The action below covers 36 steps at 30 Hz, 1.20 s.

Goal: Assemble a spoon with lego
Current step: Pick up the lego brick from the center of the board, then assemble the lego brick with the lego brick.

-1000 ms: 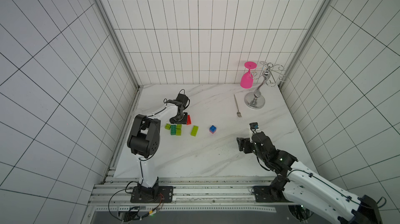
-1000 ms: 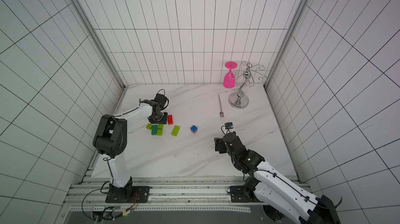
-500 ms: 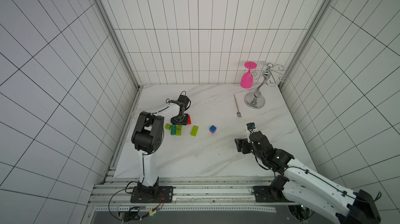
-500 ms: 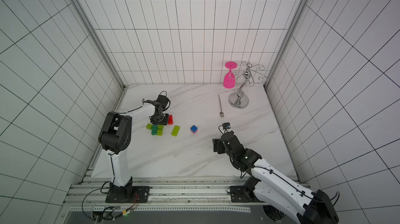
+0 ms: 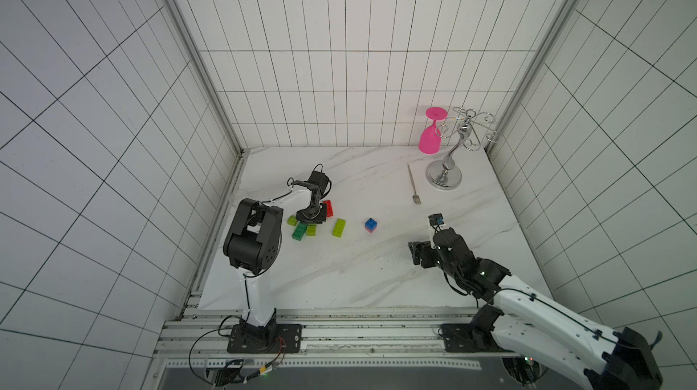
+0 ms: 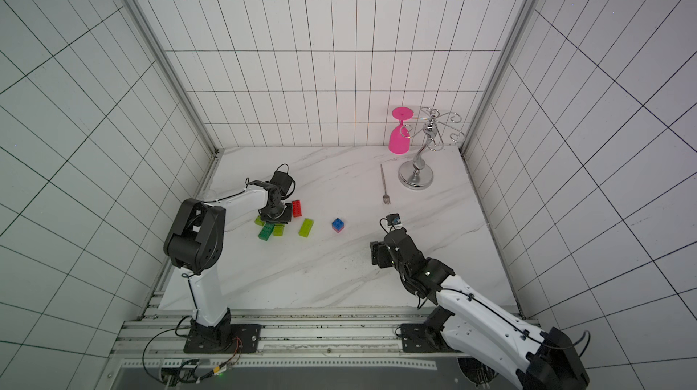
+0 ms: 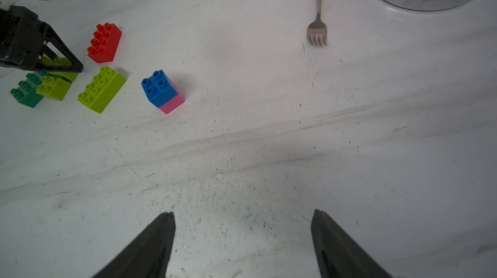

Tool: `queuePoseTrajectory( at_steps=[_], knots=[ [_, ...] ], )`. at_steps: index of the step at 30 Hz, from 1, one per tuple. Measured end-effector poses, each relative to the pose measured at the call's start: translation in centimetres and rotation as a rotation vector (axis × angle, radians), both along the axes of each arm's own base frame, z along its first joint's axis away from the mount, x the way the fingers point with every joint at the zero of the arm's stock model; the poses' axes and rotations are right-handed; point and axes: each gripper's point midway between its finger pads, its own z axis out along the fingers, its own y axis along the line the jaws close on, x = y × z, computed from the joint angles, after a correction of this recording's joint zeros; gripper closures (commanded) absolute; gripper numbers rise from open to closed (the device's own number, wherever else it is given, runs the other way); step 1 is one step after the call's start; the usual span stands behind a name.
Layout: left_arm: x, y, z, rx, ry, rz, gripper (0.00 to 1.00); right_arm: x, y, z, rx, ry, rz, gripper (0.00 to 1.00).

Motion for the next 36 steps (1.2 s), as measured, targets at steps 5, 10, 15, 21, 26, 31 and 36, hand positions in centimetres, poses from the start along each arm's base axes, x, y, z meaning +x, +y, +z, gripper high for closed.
queuePoseTrajectory(
  at_steps=[5,10,15,21,26,31,36],
  knots=[
    [0.0,-0.5,0.8,0.005,-0.02,-0.014,0.74,0.0,0.0,-0.1,-0.003,0.003,0.0,0.17],
    [-0.3,-3.6,5.3,-0.033,-0.118,-0.087,0.74,0.1,-0.1,-0.1,-0.005,0.0,-0.004,0.17],
    [-1.7,-11.9,10.6,-0.13,-0.225,-0.297,0.74,0.1,-0.2,0.3,-0.001,-0.014,-0.012,0.17],
    [-3.7,-19.9,10.5,-0.135,-0.196,-0.556,0.73,0.2,-0.5,1.7,0.026,-0.06,-0.023,0.17],
    [-3.6,-21.3,7.4,-0.073,-0.114,-0.639,0.73,0.3,-0.4,2.6,0.048,-0.089,-0.021,0.17],
    [-3.4,-21.3,6.1,-0.04,-0.066,-0.672,0.71,0.3,-0.4,2.5,0.047,-0.089,-0.02,0.17],
    [-3.1,-21.6,6.3,-0.035,-0.06,-0.693,0.71,0.3,-0.3,2.2,0.037,-0.08,-0.018,0.17]
  ],
)
